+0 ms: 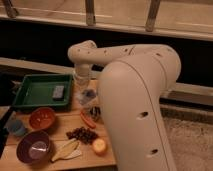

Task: Place towel in paper cup

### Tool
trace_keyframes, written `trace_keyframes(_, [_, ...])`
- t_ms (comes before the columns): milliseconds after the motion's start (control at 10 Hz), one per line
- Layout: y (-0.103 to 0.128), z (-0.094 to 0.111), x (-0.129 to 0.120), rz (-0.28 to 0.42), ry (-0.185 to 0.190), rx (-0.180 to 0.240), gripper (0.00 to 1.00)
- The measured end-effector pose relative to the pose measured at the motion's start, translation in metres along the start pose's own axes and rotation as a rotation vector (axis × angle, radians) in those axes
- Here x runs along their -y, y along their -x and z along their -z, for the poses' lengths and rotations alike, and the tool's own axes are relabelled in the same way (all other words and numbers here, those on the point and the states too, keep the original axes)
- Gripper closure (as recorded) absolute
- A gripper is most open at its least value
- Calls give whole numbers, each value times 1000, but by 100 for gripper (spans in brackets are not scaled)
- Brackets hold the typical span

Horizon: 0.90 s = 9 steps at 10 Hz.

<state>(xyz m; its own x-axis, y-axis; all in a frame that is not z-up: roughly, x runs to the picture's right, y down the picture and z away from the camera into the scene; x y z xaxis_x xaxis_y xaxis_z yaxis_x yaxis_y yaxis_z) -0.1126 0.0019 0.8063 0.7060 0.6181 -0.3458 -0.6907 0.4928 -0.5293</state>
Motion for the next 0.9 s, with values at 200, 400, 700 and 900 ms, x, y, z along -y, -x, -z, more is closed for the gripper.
trace_keyframes(200, [-3,-7,-6,0,22,-1,63])
trace_keyframes(400, [-2,-9,-10,6,29,0,44])
trace_keyframes(700, [1,-3,-12,19,31,26,20])
trace_keyframes(900, [0,-2,-11,17,31,28,20])
